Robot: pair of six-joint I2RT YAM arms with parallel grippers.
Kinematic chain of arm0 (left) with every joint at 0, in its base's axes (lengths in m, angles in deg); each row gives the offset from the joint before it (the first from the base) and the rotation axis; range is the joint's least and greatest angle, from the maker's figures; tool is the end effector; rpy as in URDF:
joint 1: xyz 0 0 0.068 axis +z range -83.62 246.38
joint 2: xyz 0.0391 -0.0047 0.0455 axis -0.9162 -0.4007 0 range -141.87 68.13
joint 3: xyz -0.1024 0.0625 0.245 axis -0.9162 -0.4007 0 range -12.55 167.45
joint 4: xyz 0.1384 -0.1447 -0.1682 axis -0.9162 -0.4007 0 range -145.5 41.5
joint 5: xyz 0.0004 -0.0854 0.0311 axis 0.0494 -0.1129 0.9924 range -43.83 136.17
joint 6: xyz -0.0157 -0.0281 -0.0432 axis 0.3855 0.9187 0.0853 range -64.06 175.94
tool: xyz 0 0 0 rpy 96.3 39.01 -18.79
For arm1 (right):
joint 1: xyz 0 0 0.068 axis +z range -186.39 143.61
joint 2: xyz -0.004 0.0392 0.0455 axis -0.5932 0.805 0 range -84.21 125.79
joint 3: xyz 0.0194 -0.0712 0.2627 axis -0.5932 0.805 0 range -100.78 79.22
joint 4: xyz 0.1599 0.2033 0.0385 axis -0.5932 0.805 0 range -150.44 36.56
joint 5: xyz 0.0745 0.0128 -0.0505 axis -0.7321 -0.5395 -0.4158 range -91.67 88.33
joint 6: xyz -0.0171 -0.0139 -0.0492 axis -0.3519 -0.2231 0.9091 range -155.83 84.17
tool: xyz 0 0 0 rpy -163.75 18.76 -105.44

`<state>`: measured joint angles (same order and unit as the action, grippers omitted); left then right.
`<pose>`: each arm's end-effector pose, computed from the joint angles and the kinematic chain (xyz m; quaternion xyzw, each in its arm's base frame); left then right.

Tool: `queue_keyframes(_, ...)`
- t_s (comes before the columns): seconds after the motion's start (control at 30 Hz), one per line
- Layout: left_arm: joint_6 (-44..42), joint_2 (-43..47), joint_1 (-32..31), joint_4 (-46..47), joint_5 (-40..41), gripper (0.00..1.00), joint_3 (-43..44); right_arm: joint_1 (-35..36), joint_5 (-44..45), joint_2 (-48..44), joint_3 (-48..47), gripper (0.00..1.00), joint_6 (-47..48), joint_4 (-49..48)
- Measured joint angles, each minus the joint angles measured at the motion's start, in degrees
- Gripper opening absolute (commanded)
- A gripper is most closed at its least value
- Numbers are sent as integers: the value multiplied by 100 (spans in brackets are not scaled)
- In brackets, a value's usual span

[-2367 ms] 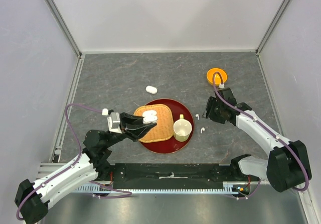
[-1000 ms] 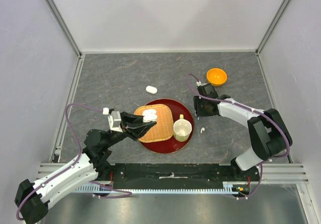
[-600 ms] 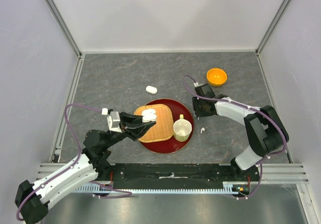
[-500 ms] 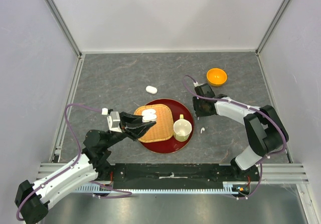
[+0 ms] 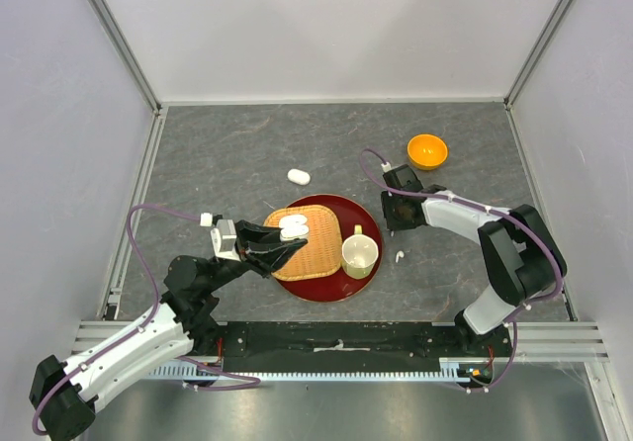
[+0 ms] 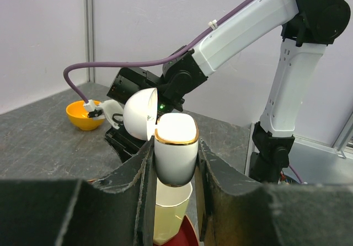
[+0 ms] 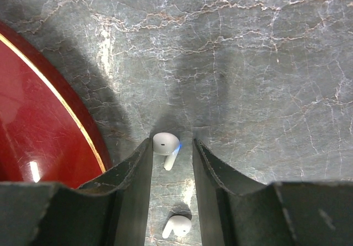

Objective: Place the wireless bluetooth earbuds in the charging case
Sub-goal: Pick up the earbud from the center of the board.

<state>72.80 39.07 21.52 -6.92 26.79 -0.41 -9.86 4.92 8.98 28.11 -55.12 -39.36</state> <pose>0.0902 -0.1062 0.2728 0.2662 0.4820 -0.5036 0.6657 0.2758 0.1331 0.1599 -0.0480 0.9700 0.0387 0.2352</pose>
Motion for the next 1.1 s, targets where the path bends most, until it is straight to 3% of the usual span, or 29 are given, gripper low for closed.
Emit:
queue_keyframes(0.33, -2, -31, 0, 0, 39, 2, 0, 15, -2, 68, -70, 40, 57, -2)
queue_keyframes(1.1, 0, -13, 0, -90, 92, 2, 0, 22, 2, 101, -107, 25, 85, 48)
